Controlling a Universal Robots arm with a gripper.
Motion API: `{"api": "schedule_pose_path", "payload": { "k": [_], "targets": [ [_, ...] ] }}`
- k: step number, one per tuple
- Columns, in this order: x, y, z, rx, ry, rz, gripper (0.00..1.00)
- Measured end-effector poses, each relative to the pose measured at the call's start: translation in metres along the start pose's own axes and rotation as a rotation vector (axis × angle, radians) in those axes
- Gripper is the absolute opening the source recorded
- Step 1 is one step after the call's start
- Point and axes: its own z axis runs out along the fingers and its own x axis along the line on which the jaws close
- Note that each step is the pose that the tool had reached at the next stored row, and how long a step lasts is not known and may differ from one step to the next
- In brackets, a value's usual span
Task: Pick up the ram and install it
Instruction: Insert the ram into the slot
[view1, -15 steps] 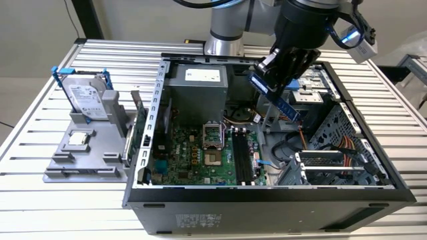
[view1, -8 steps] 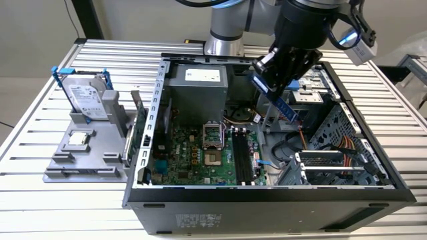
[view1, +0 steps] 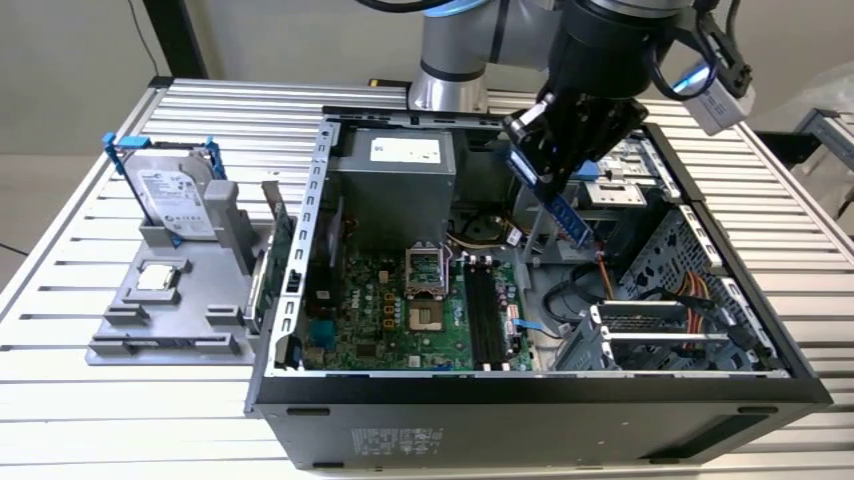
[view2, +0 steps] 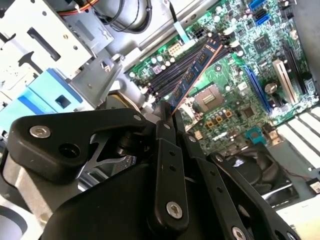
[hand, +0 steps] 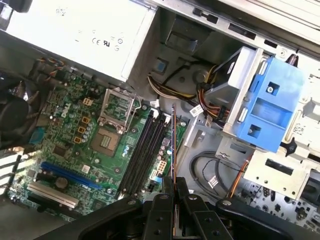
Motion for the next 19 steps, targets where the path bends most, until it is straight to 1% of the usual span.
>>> {"api": "schedule_pose_path", "payload": {
  "k": [10,15,19],
  "targets": [
    [0.0,0.0,0.0001,0.0002,-0.002,0.08,0.0],
    [0.0,0.0,0.0001,0.0003,-0.0023,0.091,0.0],
    [0.0,0.0,0.0004,0.0003,-0.0022,0.091,0.0]
  ]
}}
